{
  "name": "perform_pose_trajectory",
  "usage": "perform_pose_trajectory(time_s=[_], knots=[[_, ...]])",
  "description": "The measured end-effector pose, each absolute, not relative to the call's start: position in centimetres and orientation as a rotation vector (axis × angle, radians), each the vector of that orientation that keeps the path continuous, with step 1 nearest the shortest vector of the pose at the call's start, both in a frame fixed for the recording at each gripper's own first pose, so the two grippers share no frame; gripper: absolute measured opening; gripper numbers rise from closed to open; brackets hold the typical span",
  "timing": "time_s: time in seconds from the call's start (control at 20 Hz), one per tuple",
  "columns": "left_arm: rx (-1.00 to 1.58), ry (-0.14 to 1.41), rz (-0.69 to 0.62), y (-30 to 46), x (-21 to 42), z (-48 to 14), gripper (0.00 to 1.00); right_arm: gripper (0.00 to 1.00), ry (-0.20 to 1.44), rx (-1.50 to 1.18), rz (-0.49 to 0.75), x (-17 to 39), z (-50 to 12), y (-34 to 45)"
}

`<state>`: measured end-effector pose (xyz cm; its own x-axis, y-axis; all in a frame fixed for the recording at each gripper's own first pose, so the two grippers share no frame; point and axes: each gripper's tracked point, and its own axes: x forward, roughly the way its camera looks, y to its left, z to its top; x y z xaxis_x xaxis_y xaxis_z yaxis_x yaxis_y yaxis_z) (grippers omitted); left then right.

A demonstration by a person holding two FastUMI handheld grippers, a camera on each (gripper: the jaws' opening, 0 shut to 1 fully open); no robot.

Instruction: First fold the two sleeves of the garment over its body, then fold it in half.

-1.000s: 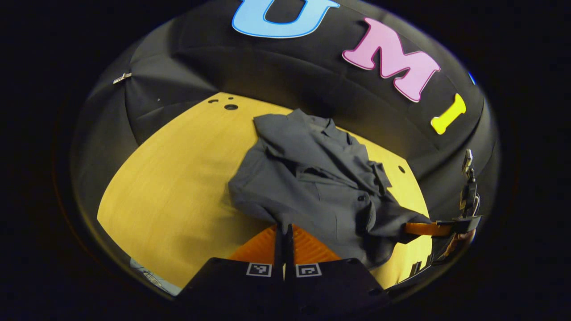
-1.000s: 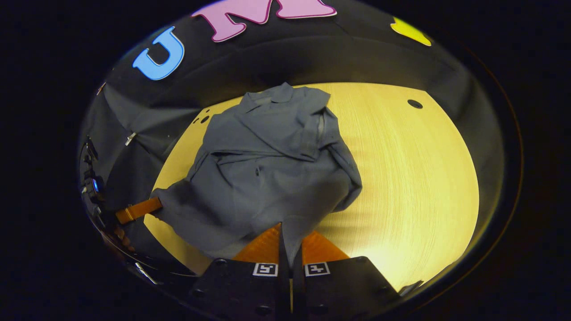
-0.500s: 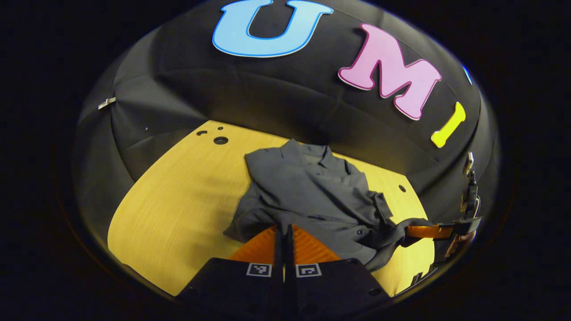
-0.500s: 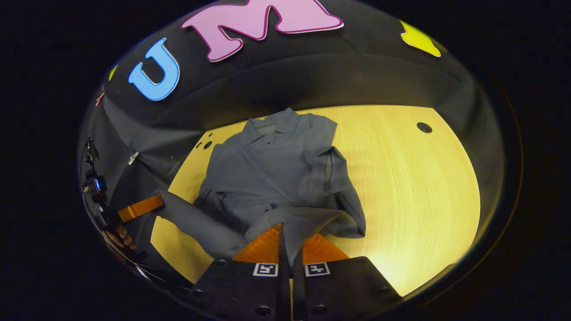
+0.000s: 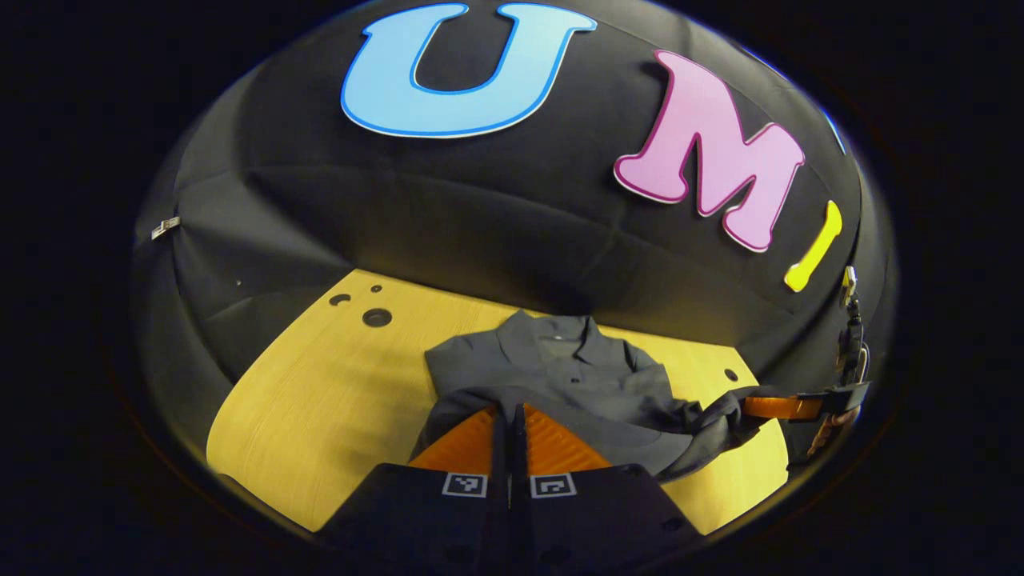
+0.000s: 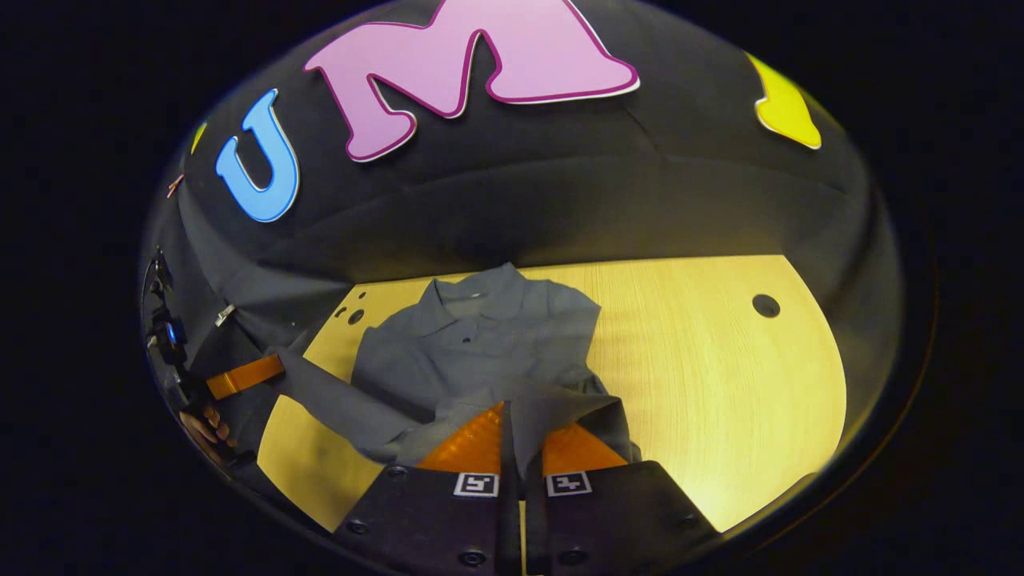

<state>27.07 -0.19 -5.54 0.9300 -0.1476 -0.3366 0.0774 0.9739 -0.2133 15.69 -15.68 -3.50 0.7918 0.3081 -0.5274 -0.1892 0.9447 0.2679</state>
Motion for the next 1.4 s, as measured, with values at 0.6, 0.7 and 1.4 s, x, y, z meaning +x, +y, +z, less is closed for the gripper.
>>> perform_pose_trajectory(time_s=[0.6,0.7,1.4], knots=[[-0.148,0.282,-0.087,1.9,38.1,-6.9,0.05,0.07,0.516,0.191,0.23,27.5,-4.3,-15.0],[-0.163,0.296,-0.086,2.1,39.4,-8.1,0.05,0.07,0.515,0.192,0.224,28.7,-5.0,-15.0],[-0.099,0.26,0.017,4.2,37.0,-6.3,0.61,0.8,0.483,0.1,0.172,26.9,-4.3,-15.2]])
